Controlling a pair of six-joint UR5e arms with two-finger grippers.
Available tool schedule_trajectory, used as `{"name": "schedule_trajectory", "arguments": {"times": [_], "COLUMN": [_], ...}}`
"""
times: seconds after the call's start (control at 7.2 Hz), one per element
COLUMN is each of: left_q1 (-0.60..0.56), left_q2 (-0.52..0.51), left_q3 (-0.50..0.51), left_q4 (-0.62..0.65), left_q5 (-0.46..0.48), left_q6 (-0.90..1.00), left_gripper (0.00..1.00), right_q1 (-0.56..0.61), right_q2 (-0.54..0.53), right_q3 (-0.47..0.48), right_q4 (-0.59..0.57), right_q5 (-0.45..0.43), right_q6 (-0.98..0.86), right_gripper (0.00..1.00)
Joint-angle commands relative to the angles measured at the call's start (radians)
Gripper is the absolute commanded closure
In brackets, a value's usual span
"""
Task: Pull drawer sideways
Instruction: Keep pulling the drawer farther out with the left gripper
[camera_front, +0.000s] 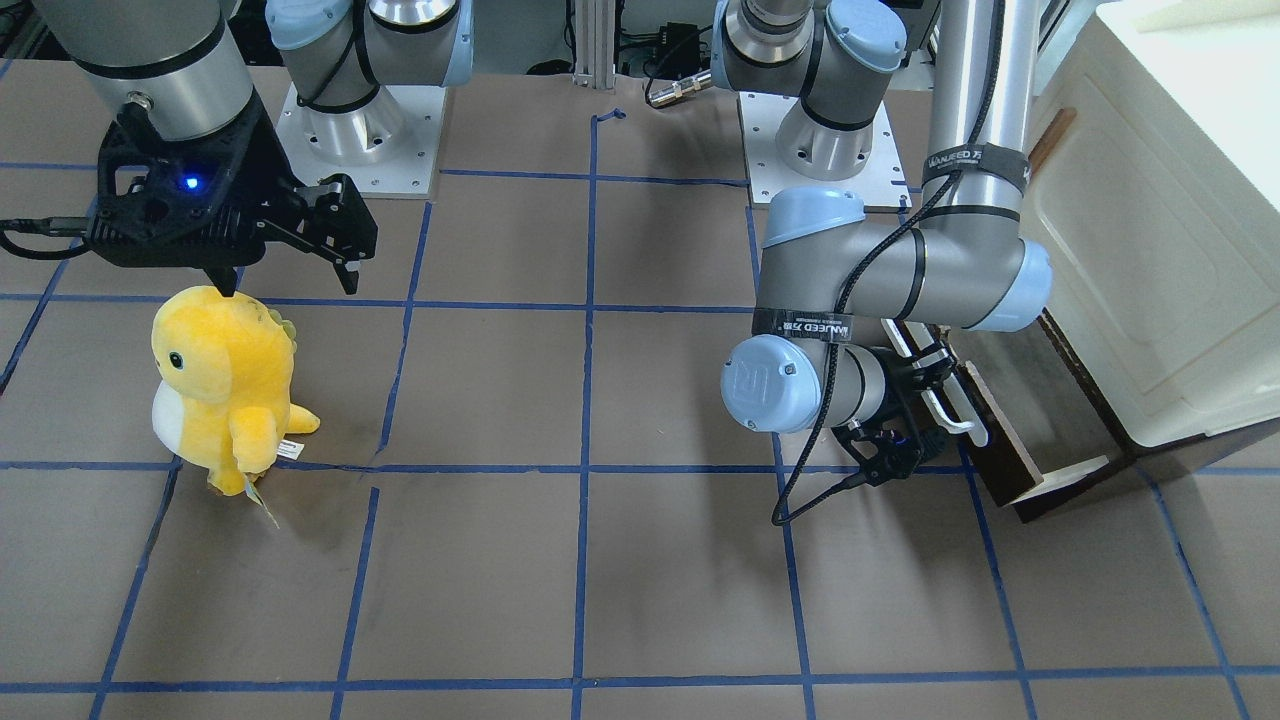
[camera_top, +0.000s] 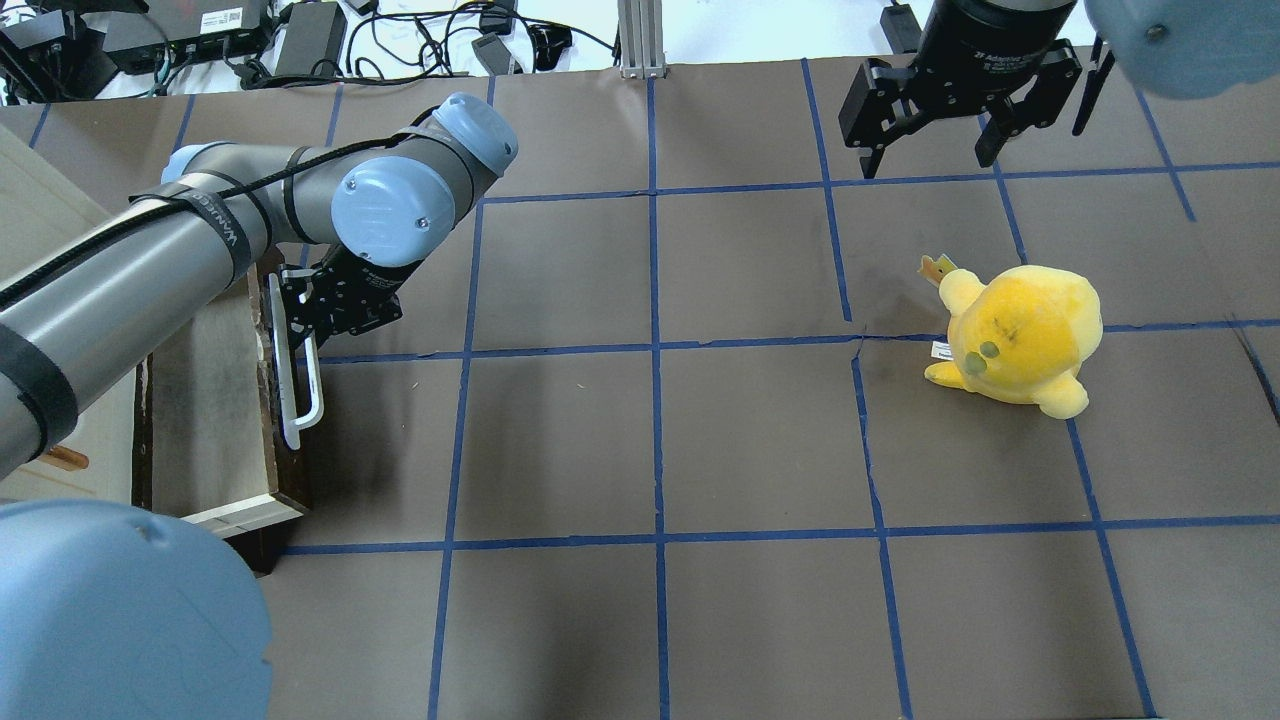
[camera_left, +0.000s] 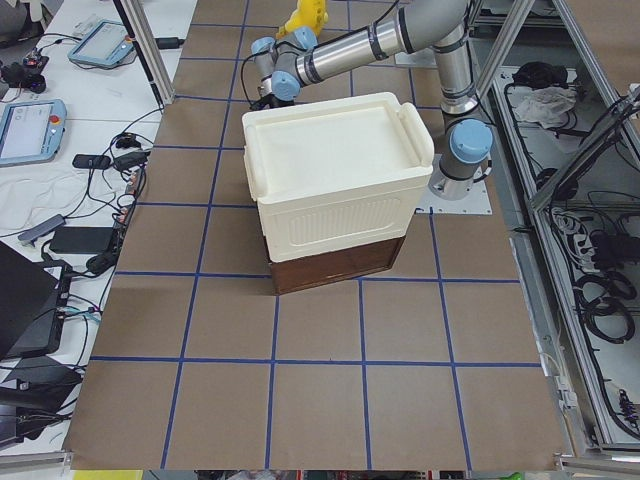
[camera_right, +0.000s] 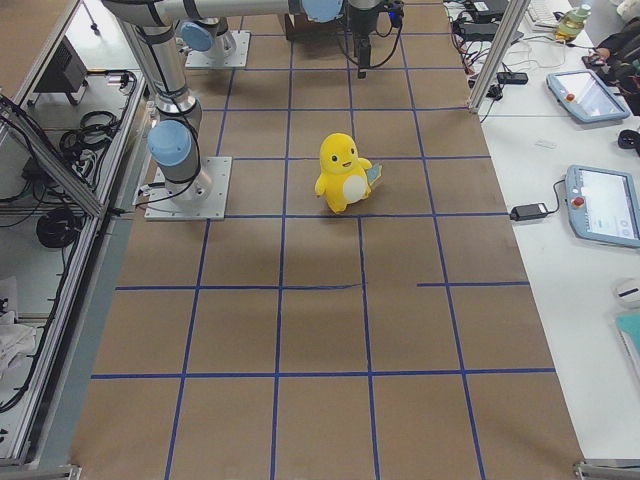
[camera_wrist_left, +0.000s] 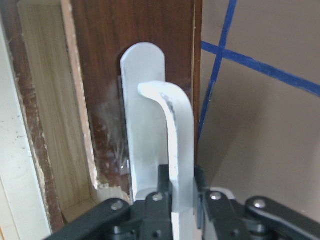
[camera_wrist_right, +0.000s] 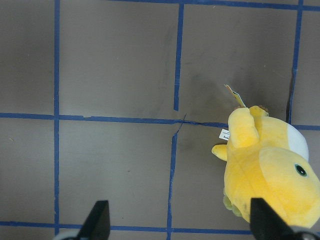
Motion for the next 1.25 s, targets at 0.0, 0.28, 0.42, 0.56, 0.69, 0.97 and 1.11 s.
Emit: {"name": "schedule_trajectory", "arguments": {"times": [0.0,0.28,0.42,0.56,0.69,0.97,1.11], "left_q1": [-0.007,-0.017,-0.018,-0.018,-0.018,-0.018,-0.018], "left_q2": [-0.005,-0.005,-0.004,-0.002,-0.002,-0.008,-0.013], "left_q3": [0.008,0.010,0.010,0.010,0.010,0.011,0.026], "left_q4": [0.000,0.000,0.000,0.000,0.000,0.000,-0.001], "left_q5": [-0.005,-0.005,0.001,0.011,0.012,0.006,0.000], "left_q6": [0.000,0.000,0.000,0.003,0.010,0.007,0.007], "left_gripper": [1.00,1.00,1.00,1.00,1.00,1.00,1.00], "right_q1": [0.000,0.000,0.000,0.000,0.000,0.000,0.000], "right_q2": [0.000,0.000,0.000,0.000,0.000,0.000,0.000], "right_q3": [0.000,0.000,0.000,0.000,0.000,0.000,0.000], "right_q4": [0.000,0.000,0.000,0.000,0.000,0.000,0.000], "right_q5": [-0.001,0.000,0.000,-0.001,0.000,0.000,-0.001], "right_q6": [0.001,0.001,0.001,0.001,0.001,-0.001,-0.001], "right_gripper": [0.00,0.00,0.00,0.00,0.00,0.00,0.00]}}
